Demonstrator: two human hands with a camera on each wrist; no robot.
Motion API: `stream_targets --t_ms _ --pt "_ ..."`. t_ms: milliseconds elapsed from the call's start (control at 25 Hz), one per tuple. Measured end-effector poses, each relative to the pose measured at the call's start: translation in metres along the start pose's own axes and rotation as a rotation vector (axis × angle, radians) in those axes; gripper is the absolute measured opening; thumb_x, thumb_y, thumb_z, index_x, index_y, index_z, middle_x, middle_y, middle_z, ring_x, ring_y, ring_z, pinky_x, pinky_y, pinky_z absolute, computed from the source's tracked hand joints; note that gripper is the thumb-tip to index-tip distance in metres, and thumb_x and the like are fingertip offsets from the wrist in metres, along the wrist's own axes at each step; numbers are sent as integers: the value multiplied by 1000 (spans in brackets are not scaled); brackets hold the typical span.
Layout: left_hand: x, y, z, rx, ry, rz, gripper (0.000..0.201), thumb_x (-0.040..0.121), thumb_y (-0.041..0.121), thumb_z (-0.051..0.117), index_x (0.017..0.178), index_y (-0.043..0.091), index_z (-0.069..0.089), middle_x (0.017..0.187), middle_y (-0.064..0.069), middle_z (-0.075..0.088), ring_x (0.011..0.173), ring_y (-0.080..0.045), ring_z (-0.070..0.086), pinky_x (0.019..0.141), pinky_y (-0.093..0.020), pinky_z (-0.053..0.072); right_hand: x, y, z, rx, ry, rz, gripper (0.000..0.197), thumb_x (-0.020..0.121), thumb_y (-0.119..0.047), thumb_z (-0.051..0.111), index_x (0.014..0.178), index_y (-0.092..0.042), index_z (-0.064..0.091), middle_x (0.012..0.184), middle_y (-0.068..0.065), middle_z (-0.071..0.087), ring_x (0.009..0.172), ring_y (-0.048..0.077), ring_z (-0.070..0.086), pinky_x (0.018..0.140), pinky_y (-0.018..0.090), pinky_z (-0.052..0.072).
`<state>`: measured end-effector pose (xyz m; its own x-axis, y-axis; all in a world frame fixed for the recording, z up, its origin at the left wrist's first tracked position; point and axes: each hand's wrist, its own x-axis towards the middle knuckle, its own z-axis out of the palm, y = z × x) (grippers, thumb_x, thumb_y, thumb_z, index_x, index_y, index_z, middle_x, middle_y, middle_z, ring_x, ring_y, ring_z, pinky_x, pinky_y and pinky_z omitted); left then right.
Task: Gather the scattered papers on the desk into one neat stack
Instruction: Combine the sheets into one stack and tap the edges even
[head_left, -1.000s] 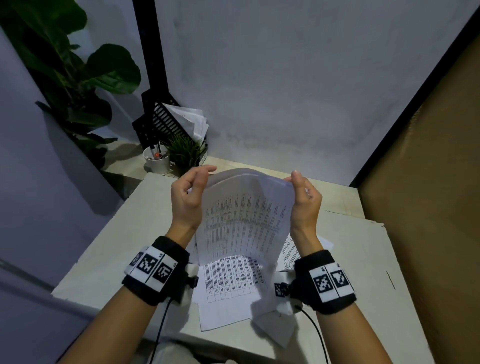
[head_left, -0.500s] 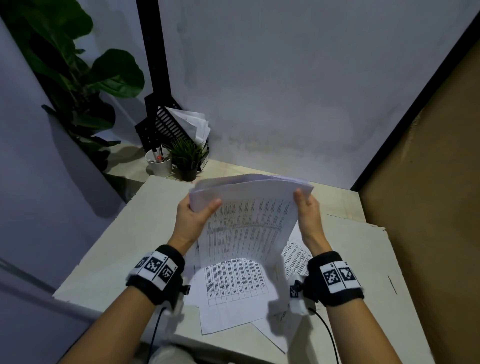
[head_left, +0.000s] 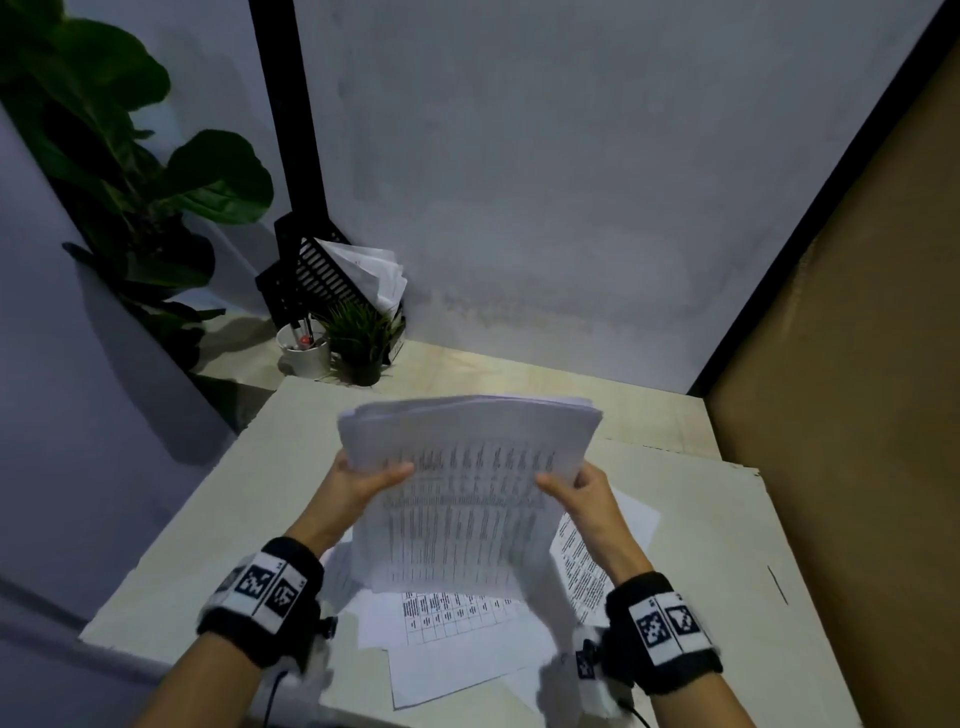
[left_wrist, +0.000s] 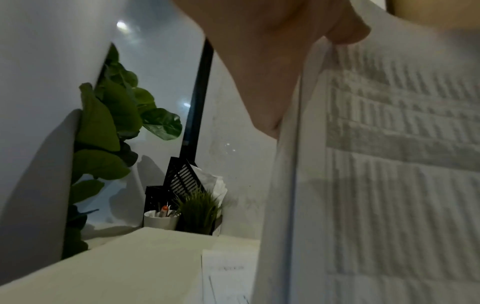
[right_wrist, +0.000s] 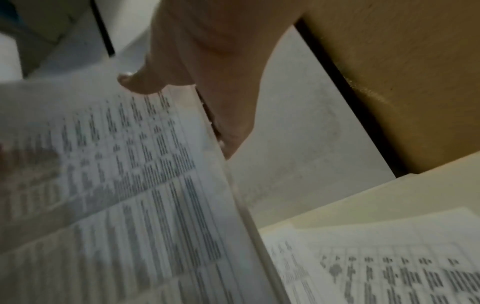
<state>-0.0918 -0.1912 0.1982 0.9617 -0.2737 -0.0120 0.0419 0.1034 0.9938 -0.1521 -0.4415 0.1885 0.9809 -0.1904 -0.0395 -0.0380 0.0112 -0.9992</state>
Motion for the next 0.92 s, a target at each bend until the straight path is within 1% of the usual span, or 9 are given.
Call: stream_targets --t_ms 80,160,280,400,480,560,680,800,920 --pt "-5 1 7 -16 57 -28 82 17 63 82 88 27 62 87 -1 69 89 -23 64 77 -37 54 -2 -5 9 -14 59 14 19 69 -16 76 86 -19 68 76 -11 76 76 4 70 77 32 54" --pt "-5 13 6 -15 95 26 79 19 64 81 88 30 61 88 0 68 88 -20 65 77 -39 55 -1 -19 9 31 65 -57 19 75 -4 70 86 -19 67 75 -11 76 74 4 70 72 27 55" --pt "-7 26 -3 -30 -6 104 59 33 46 83 87 31 66 82 10 73 80 -4 67 67 -23 57 1 -30 -2 83 -24 -140 35 63 -13 78 95 -18 64 80 -13 75 79 2 69 69 17 54" --pt "-13 25 3 80 -154 62 32 50 35 81 82 35 73 82 22 73 80 5 65 69 -13 52 -4 -21 6 -47 -37 -62 32 71 -4 74 93 -24 63 87 -9 72 84 5 67 79 29 54" --pt "-15 24 14 141 -65 39 16 71 21 74 79 33 67 71 20 73 75 2 65 67 -13 52 -8 -20 14 -91 44 -50 25 78 -1 68 86 -25 64 83 -8 70 82 10 67 80 32 53" --pt "-11 32 14 104 60 95 26 80 8 64 85 33 58 76 11 69 76 -2 62 64 -12 54 -7 -30 14 -36 77 -127 18 82 -6 64 87 -23 65 74 -12 73 76 3 68 71 23 53" --pt "-11 44 1 67 41 224 28 71 21 72 93 33 60 84 9 67 78 -2 65 65 -16 55 -8 -41 10 34 87 -190 15 85 -8 59 91 -21 62 74 -15 73 73 1 68 66 19 54" --pt "-19 26 9 62 -22 81 50 48 52 79 90 32 62 80 9 70 79 -6 67 69 -22 57 -16 -17 18 -106 45 -40 12 85 -13 61 89 -24 64 80 -7 73 80 9 69 82 41 57" --pt "-22 27 27 72 96 45 20 68 47 66 79 32 65 74 7 72 80 -11 68 81 -41 54 -21 -17 28 -118 98 -57 16 87 -11 59 83 -26 63 82 -4 70 79 8 68 82 41 56"
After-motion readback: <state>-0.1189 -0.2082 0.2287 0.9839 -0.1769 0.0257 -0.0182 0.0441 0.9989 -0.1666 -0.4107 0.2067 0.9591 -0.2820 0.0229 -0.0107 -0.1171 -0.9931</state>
